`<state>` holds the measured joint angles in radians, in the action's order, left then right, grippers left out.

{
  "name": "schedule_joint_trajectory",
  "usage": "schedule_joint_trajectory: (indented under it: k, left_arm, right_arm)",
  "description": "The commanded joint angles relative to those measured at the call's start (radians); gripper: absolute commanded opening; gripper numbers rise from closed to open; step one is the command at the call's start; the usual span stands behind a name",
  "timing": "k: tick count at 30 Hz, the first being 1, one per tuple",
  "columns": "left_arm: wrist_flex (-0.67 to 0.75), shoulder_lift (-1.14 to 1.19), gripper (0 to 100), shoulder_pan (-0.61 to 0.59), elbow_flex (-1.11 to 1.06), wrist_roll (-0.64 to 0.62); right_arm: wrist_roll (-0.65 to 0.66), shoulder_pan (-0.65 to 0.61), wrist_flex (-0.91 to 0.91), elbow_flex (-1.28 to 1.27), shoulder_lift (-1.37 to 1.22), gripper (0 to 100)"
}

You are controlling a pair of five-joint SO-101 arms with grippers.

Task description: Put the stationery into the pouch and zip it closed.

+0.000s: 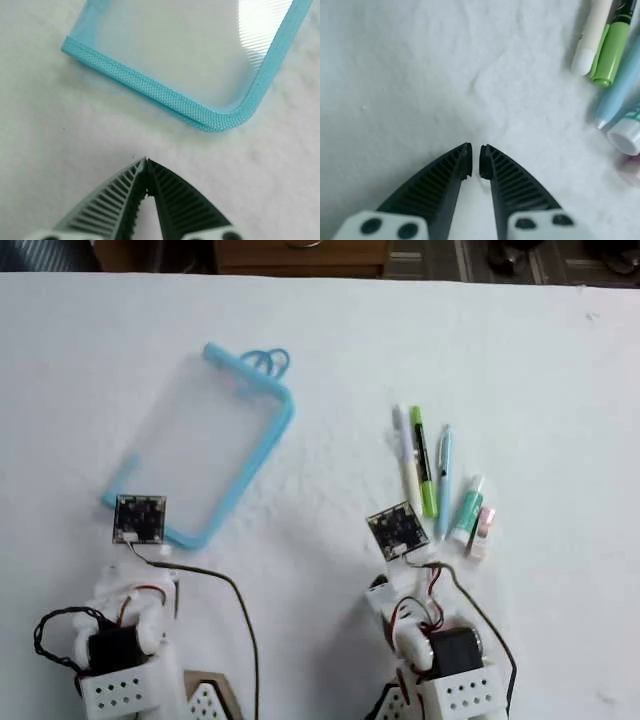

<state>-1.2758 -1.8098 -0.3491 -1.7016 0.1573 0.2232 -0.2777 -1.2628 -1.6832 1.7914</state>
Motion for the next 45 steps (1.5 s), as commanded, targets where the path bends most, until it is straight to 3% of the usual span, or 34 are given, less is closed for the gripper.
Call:
schedule_joint_trajectory:
  k: [1, 18, 22, 28, 45]
  left_arm:
    - [-0.005, -0.005, 2, -0.005, 0.009, 0.005]
    - [-0.005, -0.005, 2, -0.005, 0.009, 0.005]
    - [-0.005, -0.005, 2, -0.005, 0.009, 0.005]
    - [-0.005, -0.005, 2, -0.005, 0.009, 0.005]
    - [-0.005, -0.005, 2, -0.005, 0.009, 0.005]
  right_arm:
    - [-0.005, -0.008, -0.004, -0.008, 0.004, 4.4]
    - [0.002, -0.013, 0.001, -0.008, 0.005, 4.9]
    - [0.0, -0.097, 0.016, -0.008, 0.004, 4.5]
    - [-0.006, 0.008, 0.024, -0.008, 0.004, 4.5]
    - [-0.006, 0.01, 0.051, -0.008, 0.004, 4.4]
